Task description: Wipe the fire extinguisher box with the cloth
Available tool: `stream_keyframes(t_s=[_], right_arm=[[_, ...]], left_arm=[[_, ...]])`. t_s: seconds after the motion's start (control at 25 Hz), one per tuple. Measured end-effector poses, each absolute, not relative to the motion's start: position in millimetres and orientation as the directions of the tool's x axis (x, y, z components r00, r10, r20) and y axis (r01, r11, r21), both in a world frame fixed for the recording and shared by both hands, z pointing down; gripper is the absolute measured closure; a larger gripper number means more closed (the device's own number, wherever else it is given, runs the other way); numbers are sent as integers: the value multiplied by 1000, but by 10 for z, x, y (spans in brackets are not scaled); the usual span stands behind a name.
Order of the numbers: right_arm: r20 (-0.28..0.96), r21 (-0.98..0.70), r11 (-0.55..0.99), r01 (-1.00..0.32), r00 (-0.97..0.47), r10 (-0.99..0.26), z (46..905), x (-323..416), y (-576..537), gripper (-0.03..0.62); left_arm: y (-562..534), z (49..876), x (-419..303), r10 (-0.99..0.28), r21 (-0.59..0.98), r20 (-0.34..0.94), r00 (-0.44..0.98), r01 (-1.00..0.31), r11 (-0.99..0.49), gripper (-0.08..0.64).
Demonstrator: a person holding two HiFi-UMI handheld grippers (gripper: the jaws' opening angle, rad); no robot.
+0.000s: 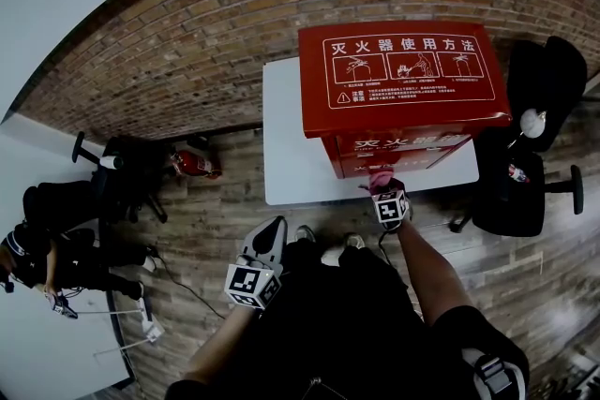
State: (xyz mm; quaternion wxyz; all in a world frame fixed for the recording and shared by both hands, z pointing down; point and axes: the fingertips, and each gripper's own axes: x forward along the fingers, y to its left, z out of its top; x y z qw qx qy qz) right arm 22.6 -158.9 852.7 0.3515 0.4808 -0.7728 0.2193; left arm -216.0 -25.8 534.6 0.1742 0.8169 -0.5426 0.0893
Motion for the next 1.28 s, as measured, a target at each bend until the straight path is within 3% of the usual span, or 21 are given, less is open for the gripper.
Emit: stream_keyframes(t_s=[1.28], right_arm=[[717, 7, 437, -899, -300, -630, 8220, 331, -1604, 506]], left_arm=[[-330, 5319, -1930, -845, 198, 314, 433, -900, -388, 537]])
